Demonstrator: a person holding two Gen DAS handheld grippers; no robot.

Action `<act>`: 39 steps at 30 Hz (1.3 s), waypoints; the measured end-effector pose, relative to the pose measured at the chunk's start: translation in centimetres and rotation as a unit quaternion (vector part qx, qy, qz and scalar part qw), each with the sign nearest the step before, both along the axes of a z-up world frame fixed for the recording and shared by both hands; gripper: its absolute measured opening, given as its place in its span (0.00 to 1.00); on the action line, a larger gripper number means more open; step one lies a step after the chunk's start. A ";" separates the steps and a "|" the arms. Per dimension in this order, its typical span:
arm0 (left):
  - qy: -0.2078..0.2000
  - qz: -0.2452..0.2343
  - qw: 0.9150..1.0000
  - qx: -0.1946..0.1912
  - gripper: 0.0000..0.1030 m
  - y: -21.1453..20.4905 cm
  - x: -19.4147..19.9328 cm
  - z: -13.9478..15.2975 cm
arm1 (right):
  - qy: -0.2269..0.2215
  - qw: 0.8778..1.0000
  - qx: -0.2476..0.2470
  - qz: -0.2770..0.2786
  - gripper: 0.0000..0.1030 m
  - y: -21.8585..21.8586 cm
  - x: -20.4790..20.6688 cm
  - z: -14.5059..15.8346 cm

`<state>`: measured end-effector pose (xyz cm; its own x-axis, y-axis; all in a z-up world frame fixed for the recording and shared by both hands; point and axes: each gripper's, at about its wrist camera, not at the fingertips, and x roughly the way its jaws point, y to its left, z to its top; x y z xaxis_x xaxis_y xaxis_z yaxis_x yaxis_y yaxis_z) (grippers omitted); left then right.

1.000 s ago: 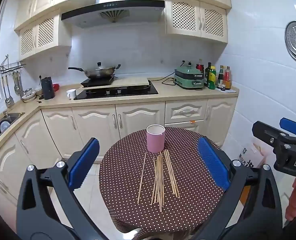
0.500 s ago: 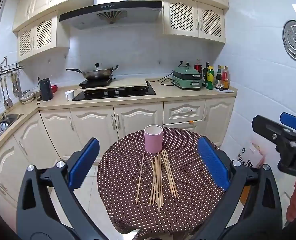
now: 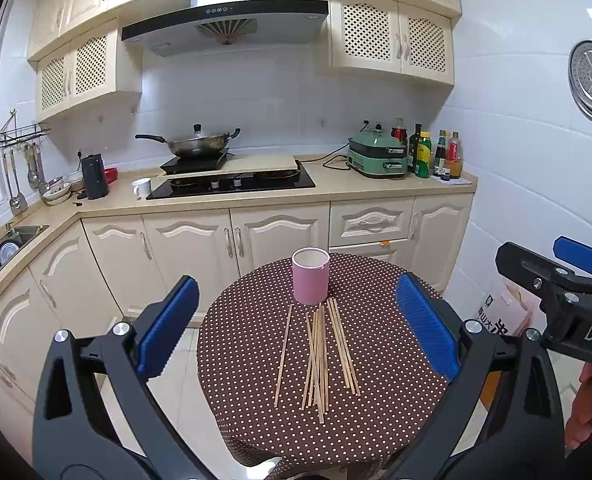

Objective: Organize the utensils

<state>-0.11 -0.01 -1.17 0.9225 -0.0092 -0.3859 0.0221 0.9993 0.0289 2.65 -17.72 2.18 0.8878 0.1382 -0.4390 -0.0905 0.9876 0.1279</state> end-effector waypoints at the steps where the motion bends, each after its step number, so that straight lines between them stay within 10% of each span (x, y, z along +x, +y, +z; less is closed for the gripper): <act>1: -0.001 0.001 1.000 0.001 0.94 0.2 -0.1 0.0 | 0.000 1.000 0.000 -0.001 0.92 0.0 0.1 0.0; 39: 0.008 0.015 1.000 -0.004 0.94 0.3 0.9 0.0 | 0.028 0.999 -0.005 0.017 0.92 -0.2 1.5 -2.0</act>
